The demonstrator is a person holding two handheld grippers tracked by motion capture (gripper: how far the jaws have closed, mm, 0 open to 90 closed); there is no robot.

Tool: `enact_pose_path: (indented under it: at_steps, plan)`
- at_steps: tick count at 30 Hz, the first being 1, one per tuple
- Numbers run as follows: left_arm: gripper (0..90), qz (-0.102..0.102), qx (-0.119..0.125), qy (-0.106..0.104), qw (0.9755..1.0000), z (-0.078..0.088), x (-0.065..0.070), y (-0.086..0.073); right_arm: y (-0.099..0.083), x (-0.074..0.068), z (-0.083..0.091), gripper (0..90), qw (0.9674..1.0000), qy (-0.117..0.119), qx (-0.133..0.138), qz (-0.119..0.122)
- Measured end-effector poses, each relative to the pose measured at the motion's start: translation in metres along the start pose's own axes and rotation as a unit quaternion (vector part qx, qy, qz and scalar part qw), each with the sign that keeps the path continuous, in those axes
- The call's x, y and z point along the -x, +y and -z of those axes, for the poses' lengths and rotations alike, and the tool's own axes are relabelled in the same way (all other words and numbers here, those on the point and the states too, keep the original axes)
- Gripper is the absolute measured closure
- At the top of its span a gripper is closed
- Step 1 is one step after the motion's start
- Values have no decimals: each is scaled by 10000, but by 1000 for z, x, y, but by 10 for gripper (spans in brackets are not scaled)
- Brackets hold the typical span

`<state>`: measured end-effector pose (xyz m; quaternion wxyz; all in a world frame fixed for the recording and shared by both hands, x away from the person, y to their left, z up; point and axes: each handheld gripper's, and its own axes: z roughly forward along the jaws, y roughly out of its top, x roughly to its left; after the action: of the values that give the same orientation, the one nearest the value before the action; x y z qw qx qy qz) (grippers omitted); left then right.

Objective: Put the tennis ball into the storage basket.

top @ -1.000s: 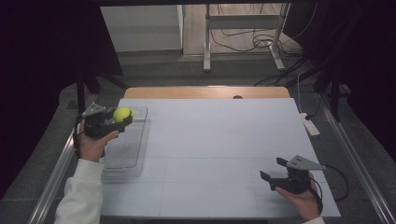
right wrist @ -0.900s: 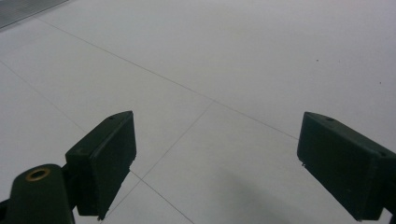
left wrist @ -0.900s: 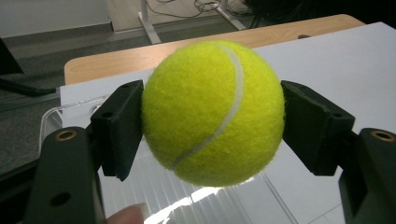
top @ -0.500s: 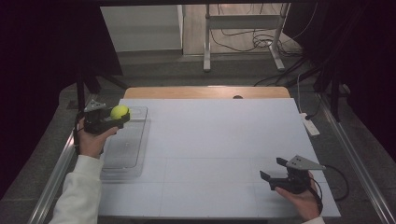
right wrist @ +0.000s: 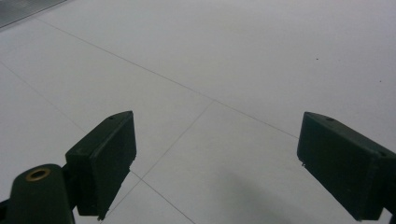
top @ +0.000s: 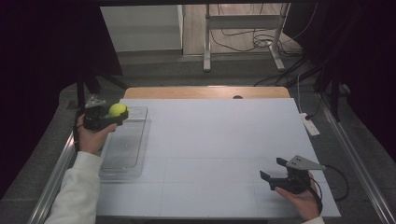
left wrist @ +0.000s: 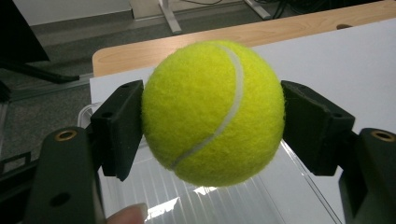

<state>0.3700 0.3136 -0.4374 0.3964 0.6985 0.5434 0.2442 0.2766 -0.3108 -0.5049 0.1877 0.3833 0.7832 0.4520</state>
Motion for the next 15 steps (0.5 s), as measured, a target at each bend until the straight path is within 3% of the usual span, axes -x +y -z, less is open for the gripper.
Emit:
enact_pose_path:
  at_steps: [15]
  plan:
    - [269,91,-289,232,9993,-17,-12,-1,0,1,0,119,10000,7,-8,-20]
